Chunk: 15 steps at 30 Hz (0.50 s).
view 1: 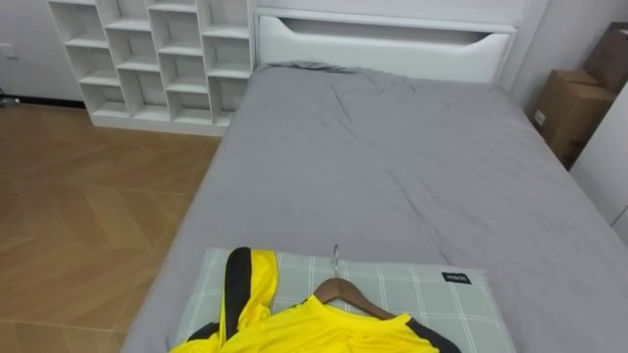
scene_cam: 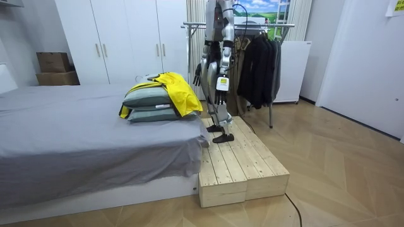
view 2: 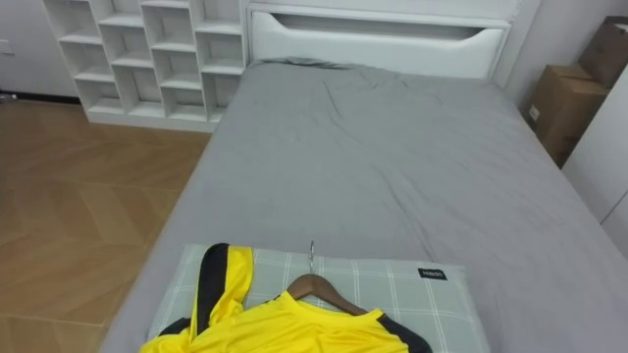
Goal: Hang clothes
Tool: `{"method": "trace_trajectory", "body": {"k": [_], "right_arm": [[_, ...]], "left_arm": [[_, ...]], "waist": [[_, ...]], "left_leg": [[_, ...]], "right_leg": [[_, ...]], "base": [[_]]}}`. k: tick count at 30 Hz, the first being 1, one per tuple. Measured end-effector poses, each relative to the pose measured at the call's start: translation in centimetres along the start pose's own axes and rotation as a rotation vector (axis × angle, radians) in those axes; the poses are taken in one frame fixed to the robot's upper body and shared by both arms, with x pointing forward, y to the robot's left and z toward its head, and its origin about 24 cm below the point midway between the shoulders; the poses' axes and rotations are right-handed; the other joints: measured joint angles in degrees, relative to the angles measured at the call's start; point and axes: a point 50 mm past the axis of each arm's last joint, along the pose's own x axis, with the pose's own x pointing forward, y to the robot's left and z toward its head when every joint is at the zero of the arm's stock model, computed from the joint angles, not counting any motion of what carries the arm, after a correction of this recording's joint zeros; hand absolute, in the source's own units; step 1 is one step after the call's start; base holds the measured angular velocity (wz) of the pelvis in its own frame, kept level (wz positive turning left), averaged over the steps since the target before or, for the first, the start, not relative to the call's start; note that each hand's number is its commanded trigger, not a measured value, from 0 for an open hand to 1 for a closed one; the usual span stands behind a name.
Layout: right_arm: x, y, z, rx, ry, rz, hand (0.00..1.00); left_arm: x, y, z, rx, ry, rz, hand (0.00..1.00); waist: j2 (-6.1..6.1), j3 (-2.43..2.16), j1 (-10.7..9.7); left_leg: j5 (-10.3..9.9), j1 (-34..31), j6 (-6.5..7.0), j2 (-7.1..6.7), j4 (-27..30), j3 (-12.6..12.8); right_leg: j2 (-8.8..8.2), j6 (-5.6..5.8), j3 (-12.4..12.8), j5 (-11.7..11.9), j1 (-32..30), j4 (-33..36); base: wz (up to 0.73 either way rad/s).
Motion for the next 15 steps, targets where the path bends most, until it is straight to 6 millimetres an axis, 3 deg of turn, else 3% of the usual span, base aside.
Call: {"method": "trace_trajectory", "body": {"k": [15], "right_arm": [[0.01, -0.02, 0.0, -0.001, 0.001, -0.01, 0.0]], "left_arm": [[0.0, 0.01, -0.02, -0.002, 0.001, 0.001, 0.0]], "waist": [[-0.06, -0.02, 0.0]], "left_leg": [[0.0, 0.0, 0.0, 0.02, 0.0, 0.2]], "right_leg": [[-0.02, 0.01, 0.2, -0.2, 0.0, 0.0]], "base": [[0.0]]}}
